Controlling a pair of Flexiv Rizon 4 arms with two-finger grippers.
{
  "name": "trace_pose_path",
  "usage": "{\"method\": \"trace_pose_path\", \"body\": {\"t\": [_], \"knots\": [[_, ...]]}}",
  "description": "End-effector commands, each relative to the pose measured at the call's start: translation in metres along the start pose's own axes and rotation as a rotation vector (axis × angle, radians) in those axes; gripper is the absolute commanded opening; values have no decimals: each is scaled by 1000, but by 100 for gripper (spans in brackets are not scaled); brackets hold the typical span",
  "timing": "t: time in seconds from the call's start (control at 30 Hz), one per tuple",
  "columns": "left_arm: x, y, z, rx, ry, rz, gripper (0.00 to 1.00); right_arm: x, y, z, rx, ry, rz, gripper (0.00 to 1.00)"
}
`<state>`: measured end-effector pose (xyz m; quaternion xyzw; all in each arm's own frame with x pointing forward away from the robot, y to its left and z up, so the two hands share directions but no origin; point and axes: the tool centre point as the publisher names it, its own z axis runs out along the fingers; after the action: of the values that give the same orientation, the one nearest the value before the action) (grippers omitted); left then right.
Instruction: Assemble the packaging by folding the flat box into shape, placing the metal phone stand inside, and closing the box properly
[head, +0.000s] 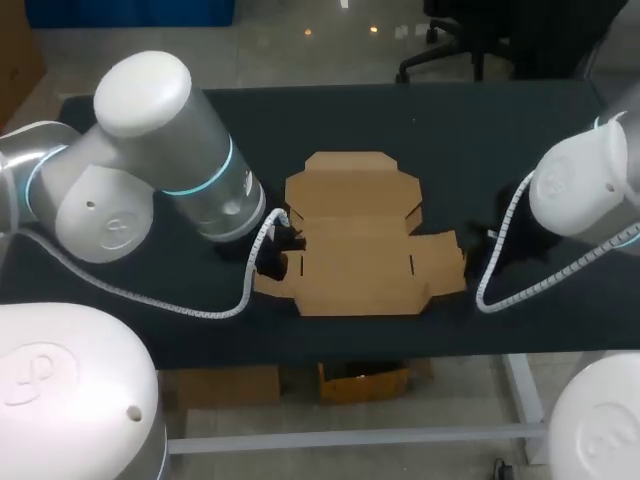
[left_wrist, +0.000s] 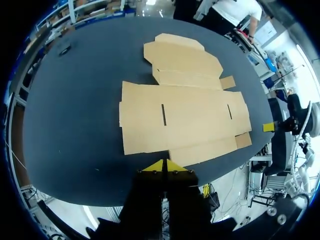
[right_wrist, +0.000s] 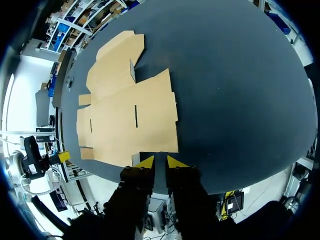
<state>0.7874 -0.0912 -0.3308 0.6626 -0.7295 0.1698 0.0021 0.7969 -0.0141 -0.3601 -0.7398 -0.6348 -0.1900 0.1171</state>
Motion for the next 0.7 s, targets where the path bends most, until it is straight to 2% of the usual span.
{"method": "trace_pose_path", "body": {"t": [0.03, 0.07, 0.1, 0.2, 0.23, 0.3, 0.33, 0.37, 0.47, 0.5, 0.57, 0.67, 0.7], "knots": [[-1, -4, -9, 4, -9, 2, 15, -6, 7, -12, 43, 188, -3, 31], [-2, -5, -11, 6, -10, 4, 24, -8, 10, -13, 41, 188, 0, 36], [-2, -6, -12, 7, -10, 5, 28, -9, 11, -14, 39, 194, 1, 40], [-3, -11, -14, 12, -14, 5, 45, -10, 15, -16, 32, 206, 5, 42], [-4, -12, -15, 13, -14, 6, 45, -10, 16, -16, 30, 208, 5, 43], [-4, -15, -16, 15, -13, 8, 79, -11, 20, -18, 24, 219, 6, 47], [-4, -16, -17, 16, -10, 12, 91, -11, 21, -18, 23, 220, 7, 57], [-4, -18, -18, 17, -11, 12, 100, -11, 23, -19, 20, 221, 9, 63], [-5, -22, -21, 22, -14, 14, 100, -12, 28, -21, 14, 229, 13, 64], [-6, -23, -22, 23, -14, 13, 100, -13, 30, -22, 13, 231, 15, 67], [-8, -27, -25, 29, -11, 12, 100, -13, 35, -24, 10, 235, 16, 76], [-12, -32, -32, 35, 3, 10, 100, -15, 42, -29, 3, 247, 16, 100], [-13, -34, -34, 37, 8, 10, 100, -15, 45, -31, -3, 251, 15, 100]]}}
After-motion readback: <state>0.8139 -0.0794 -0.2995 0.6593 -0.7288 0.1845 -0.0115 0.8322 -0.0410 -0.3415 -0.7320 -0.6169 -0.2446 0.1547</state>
